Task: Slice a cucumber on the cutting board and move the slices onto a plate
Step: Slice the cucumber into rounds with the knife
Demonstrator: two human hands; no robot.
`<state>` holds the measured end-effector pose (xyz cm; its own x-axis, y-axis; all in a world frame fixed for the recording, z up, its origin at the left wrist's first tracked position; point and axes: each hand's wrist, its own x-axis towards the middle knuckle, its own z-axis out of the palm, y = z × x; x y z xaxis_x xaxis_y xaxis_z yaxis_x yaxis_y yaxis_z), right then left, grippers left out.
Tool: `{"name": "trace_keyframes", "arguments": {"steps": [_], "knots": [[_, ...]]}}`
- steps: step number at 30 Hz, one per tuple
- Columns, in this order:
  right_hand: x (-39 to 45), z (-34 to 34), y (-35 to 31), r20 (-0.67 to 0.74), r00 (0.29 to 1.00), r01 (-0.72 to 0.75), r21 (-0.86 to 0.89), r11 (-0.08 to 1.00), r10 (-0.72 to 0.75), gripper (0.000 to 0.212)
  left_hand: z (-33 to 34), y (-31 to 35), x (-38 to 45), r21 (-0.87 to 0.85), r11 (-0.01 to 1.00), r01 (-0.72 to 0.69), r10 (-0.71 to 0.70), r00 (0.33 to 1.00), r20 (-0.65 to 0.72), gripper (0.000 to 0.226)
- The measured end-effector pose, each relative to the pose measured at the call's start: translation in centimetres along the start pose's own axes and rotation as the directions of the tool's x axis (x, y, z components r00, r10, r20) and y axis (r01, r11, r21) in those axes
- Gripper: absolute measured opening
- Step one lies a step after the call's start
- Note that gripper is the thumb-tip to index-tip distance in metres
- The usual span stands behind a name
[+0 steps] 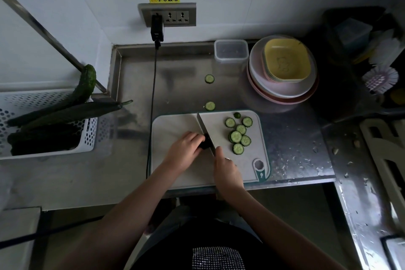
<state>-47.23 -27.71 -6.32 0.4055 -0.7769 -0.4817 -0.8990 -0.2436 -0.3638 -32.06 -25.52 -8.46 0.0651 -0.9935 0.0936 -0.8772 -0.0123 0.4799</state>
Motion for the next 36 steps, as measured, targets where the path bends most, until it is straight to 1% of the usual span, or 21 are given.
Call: {"name": "trace_keyframes", "arguments": {"steps": [2, 4, 5, 6, 9, 11, 15, 20, 23, 30, 36], "knots": [[0.3, -0.4, 0.2, 0.008, 1.000, 0.006, -0.068, 0.998, -0.005, 0.028, -0.1, 0.0, 0.0, -0.003, 1.000, 0.004, -0.004, 1.000, 0.003, 0.033], [0.3, -0.9, 0.5, 0.014, 1.000, 0.020, -0.172, 0.985, -0.017, 0.038, -0.2, 0.1, 0.1, -0.007, 1.000, 0.014, -0.014, 1.000, 0.002, 0.032], [0.2, -1.2, 0.7, 0.004, 1.000, 0.014, -0.182, 0.983, -0.013, 0.040, -0.2, 0.1, 0.1, -0.009, 1.000, 0.022, -0.022, 1.000, 0.000, 0.031], [0.1, -1.5, 0.9, -0.011, 1.000, 0.004, -0.153, 0.988, -0.006, 0.037, -0.2, 0.1, 0.1, -0.010, 1.000, 0.026, -0.026, 1.000, -0.002, 0.031], [-0.6, -2.1, 1.3, -0.057, 0.998, -0.011, -0.020, 1.000, 0.010, 0.014, 0.0, 0.0, -0.1, -0.003, 1.000, 0.024, -0.024, 1.000, -0.003, 0.033], [-1.1, -2.2, 1.1, -0.076, 0.997, 0.023, 0.025, 0.999, -0.021, 0.008, 0.1, 0.1, -0.2, 0.006, 1.000, 0.023, -0.023, 1.000, -0.011, 0.035], [-1.6, -2.0, 0.2, -0.096, 0.993, 0.073, 0.067, 0.995, -0.066, 0.009, 0.0, 0.2, -0.2, 0.018, 1.000, 0.012, -0.012, 1.000, -0.017, 0.039], [-1.5, -1.9, 0.3, -0.095, 0.994, 0.060, 0.084, 0.995, -0.052, 0.006, 0.1, 0.2, -0.3, 0.015, 1.000, 0.014, -0.014, 1.000, -0.012, 0.035], [-1.7, -1.9, 0.2, -0.113, 0.991, 0.077, 0.103, 0.992, -0.065, 0.008, 0.1, 0.3, -0.2, 0.025, 1.000, 0.002, -0.002, 1.000, -0.019, 0.033], [-1.7, -1.7, 0.2, -0.077, 0.993, 0.093, 0.054, 0.994, -0.088, 0.009, 0.2, 0.3, -0.4, 0.070, 0.997, -0.017, 0.018, 1.000, -0.022, 0.036], [-1.6, -1.7, 0.3, -0.089, 0.992, 0.094, 0.080, 0.992, -0.086, 0.010, 0.4, 0.2, -0.5, 0.056, 0.998, 0.006, -0.005, 1.000, -0.028, 0.033]]}}
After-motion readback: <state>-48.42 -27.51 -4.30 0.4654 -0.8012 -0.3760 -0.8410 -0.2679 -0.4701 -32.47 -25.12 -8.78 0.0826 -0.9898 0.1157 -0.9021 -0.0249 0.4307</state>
